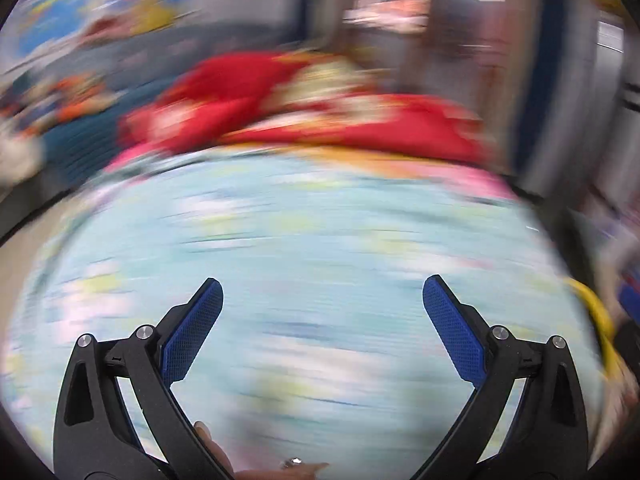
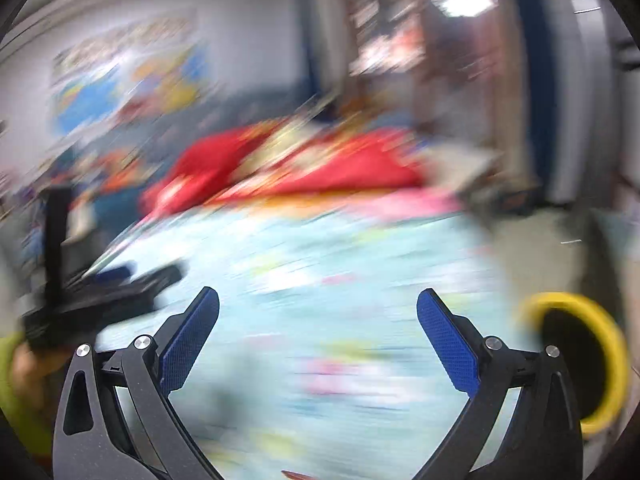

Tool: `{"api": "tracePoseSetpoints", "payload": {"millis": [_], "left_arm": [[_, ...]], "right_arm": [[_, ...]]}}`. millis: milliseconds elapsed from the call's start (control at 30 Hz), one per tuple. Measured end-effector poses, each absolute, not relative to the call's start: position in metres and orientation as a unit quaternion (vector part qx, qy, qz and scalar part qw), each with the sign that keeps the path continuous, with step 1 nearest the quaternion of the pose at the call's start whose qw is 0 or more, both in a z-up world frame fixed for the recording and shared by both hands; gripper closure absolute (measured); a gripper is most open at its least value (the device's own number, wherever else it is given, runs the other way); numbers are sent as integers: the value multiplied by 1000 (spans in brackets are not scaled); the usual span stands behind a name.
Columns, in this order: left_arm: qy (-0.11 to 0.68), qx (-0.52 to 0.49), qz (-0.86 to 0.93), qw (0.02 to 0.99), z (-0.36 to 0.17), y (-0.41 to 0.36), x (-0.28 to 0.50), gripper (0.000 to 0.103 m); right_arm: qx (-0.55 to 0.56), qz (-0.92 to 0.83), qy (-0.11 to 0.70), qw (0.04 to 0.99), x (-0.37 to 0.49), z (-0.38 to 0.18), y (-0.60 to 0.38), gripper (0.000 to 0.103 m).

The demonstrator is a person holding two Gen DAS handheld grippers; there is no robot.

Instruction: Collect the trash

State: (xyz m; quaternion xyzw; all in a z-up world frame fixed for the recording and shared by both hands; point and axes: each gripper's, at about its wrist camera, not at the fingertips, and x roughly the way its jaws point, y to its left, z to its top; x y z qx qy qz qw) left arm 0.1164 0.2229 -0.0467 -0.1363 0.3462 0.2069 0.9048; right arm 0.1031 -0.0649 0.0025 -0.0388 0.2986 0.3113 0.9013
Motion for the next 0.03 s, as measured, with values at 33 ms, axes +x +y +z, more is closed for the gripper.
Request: {"api": "tracePoseSetpoints", "payload": {"millis": [33], "left_arm": [[355, -151, 230, 893, -53, 253, 114, 11]], "right_arm": [[-39, 334, 321, 885, 107, -2, -33, 7]]}}
